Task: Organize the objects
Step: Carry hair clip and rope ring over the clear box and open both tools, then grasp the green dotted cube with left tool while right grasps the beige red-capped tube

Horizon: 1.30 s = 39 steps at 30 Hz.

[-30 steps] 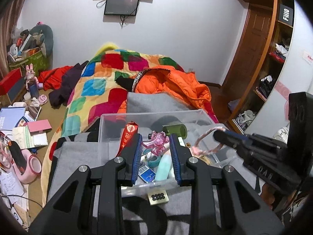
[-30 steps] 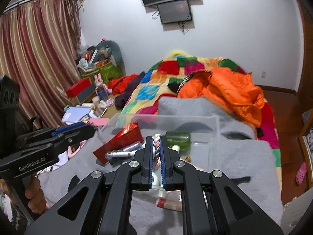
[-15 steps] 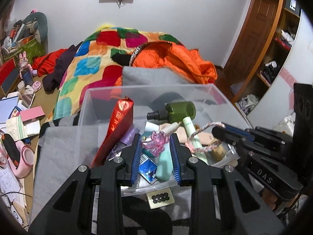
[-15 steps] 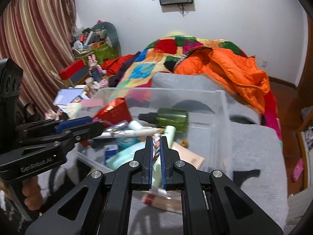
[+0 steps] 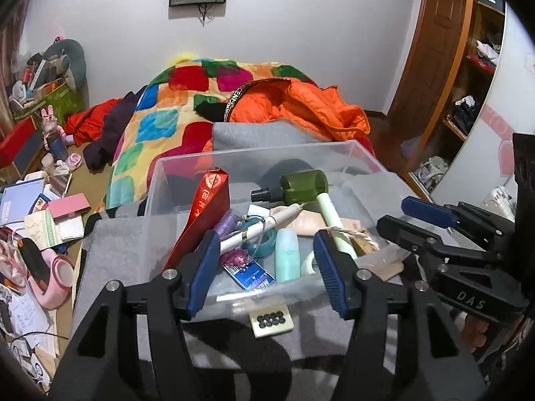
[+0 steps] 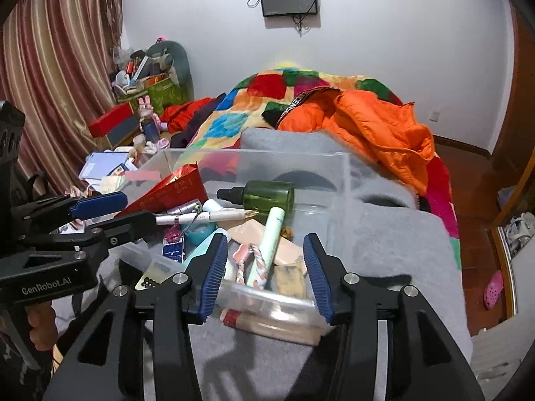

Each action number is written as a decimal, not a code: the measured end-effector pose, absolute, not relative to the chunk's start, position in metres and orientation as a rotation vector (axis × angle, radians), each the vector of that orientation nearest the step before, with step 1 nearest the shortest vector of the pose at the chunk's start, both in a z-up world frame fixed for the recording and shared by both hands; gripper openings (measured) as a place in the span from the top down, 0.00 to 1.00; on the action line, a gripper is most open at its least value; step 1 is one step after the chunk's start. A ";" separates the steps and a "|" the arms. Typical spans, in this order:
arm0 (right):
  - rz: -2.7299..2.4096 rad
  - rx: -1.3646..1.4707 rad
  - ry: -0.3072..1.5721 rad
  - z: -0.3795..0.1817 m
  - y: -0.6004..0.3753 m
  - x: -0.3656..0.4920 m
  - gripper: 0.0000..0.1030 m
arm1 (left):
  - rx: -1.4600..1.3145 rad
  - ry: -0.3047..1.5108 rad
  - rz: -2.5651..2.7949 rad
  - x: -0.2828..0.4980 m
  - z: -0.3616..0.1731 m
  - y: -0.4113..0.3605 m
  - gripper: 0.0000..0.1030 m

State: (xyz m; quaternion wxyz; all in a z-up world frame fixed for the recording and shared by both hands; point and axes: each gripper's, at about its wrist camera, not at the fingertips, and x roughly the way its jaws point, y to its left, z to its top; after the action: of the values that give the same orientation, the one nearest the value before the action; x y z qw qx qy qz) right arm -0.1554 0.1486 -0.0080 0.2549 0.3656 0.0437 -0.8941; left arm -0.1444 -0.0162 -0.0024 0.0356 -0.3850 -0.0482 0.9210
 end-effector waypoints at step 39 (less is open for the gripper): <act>-2.470 1.319 0.003 -0.072 0.146 -0.138 0.14 | -1.438 -0.151 2.752 -0.122 -0.079 -0.006 0.66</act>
State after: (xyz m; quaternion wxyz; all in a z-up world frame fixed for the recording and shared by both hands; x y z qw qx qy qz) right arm -0.1381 0.1464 -0.0724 0.1699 0.4641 0.0012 -0.8693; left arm -0.1224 -0.0059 -0.0792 0.0163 -0.4624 -0.0486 0.8852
